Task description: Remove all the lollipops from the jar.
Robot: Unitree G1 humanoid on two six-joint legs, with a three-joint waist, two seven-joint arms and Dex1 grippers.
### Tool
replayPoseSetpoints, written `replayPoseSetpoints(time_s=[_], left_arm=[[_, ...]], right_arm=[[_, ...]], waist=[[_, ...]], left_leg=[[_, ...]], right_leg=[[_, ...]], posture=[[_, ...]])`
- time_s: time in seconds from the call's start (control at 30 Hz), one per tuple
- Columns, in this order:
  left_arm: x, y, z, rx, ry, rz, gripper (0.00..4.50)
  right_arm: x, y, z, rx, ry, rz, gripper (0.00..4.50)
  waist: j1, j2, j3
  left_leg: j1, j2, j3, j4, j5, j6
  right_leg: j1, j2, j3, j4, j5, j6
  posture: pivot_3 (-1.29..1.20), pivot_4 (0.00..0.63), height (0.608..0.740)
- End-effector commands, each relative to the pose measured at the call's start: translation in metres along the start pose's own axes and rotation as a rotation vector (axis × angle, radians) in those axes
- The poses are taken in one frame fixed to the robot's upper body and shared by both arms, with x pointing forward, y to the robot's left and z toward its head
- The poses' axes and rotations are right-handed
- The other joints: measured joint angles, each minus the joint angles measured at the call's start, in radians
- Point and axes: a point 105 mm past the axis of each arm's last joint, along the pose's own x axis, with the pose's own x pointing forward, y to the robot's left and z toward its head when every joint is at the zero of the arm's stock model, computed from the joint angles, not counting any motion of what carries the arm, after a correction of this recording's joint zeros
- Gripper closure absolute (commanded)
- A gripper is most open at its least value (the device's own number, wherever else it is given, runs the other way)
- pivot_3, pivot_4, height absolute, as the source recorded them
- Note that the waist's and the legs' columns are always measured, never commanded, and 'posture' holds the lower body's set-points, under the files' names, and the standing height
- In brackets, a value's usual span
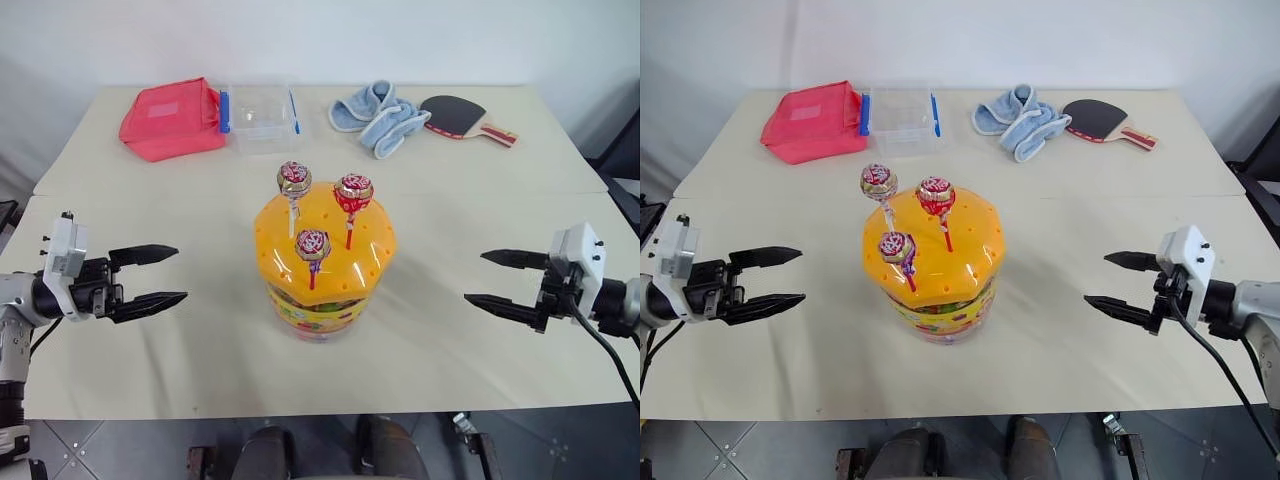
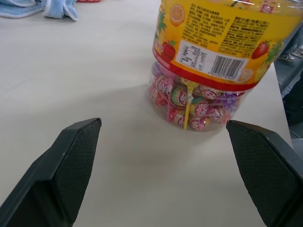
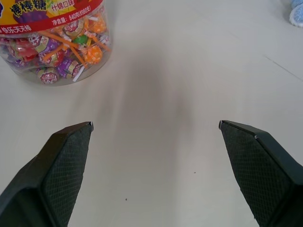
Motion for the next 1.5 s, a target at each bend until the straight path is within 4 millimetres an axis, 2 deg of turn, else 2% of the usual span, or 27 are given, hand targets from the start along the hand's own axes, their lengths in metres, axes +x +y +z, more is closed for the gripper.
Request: replayPoseSetpoints(time_s=[0.03, 0.13, 0.3, 0.47, 0.6, 0.77, 0.9, 1.07, 1.2, 1.47, 1.5], left_arm=[[-0.008, -0.001, 0.006, 0.03, 0.009, -0.006, 0.0], [-0.007, 0.003, 0.013, 0.05, 0.007, 0.053, 0.0], [-0.005, -0.004, 0.03, 0.034, 0.007, 0.048, 0.0], [0.004, -0.007, 0.064, 0.138, 0.023, 0.028, 0.0], [0.045, -0.02, 0.121, 0.294, -0.088, -0.191, 0.0], [0.063, -0.027, 0.145, 0.341, -0.191, -0.346, 0.0], [0.075, -0.031, 0.145, 0.33, -0.17, -0.477, 0.0], [0.088, -0.034, 0.145, 0.316, -0.161, -0.593, 0.0], [0.099, -0.039, 0.147, 0.303, -0.174, -0.665, 0.0], [0.13, -0.041, 0.14, 0.289, -0.175, -0.762, 0.0], [0.13, -0.043, 0.14, 0.297, -0.183, -0.774, 0.19]], right_arm=[[-0.007, -0.005, 0.012, -0.056, -0.021, -0.03, 0.02], [-0.007, -0.007, 0.013, -0.056, -0.024, -0.037, 0.02], [-0.007, -0.009, 0.013, -0.058, -0.024, -0.036, 0.02], [-0.007, -0.011, 0.021, -0.072, -0.036, -0.036, 0.02], [-0.009, -0.009, 0.032, -0.097, -0.048, 0.002, 0.02], [-0.009, 0.002, 0.051, -0.109, -0.098, 0.045, 0.02], [-0.012, 0.014, 0.072, -0.122, -0.172, 0.069, 0.02], [-0.018, 0.028, 0.086, -0.124, -0.216, 0.078, 0.02], [-0.021, 0.032, 0.089, -0.132, -0.224, 0.06, 0.02], [-0.025, 0.034, 0.093, -0.141, -0.254, -0.011, 0.02], [-0.026, 0.034, 0.094, -0.143, -0.255, -0.019, 0.0]], waist=[[0.0, 0.0, 0.0], [-0.001, 0.0, 0.0], [0.0, 0.0, 0.0], [0.0, 0.0, 0.0], [0.021, -0.003, 0.002], [0.021, -0.001, 0.001], [0.02, -0.003, 0.002], [0.027, -0.003, 0.002], [0.028, -0.006, 0.004], [0.026, -0.006, 0.004], [0.026, -0.006, 0.004]], left_leg=[[0.0, 0.0, 0.0, 0.0, 0.0, 0.0], [0.0, 0.0, 0.0, 0.0, 0.0, 0.0], [0.0, 0.0, 0.0, 0.0, 0.0, 0.0], [0.0, 0.0, 0.0, 0.001, 0.0, 0.0], [0.0, -0.001, 0.0, 0.003, 0.0, 0.0], [0.001, -0.002, 0.003, 0.003, -0.001, 0.002], [0.0, -0.002, 0.004, 0.004, -0.001, 0.001], [0.0, -0.002, 0.004, 0.004, -0.001, 0.002], [-0.001, -0.002, 0.003, 0.005, -0.001, 0.002], [-0.001, -0.002, 0.003, 0.007, -0.001, 0.002], [-0.001, -0.002, 0.003, 0.007, -0.001, 0.002]], right_leg=[[0.0, 0.0, 0.0, 0.0, 0.0, 0.0], [0.0, 0.0, 0.0, 0.0, 0.0, 0.0], [0.0, 0.0, 0.001, 0.001, 0.0, 0.0], [0.0, 0.0, 0.002, 0.001, 0.0, 0.0], [0.0, 0.0, 0.002, 0.003, 0.0, 0.0], [0.0, 0.0, 0.007, 0.002, 0.002, 0.003], [-0.002, 0.001, 0.007, 0.003, 0.001, 0.003], [-0.001, 0.001, 0.007, 0.002, 0.002, 0.003], [-0.001, 0.001, 0.008, 0.001, 0.002, 0.004], [-0.001, 0.001, 0.008, 0.002, 0.002, 0.004], [-0.001, 0.001, 0.008, 0.002, 0.002, 0.004]], posture=[[0.0, 0.15, 0.74], [0.0, 0.15, 0.74], [0.0, 0.15, 0.74], [0.0, 0.15, 0.74], [0.0, 0.15, 0.74], [0.0, 0.15, 0.74], [0.0, 0.15, 0.74], [0.0, 0.15, 0.74], [0.0, 0.15, 0.74], [0.0, 0.15, 0.74], [0.0, 0.15, 0.74]])
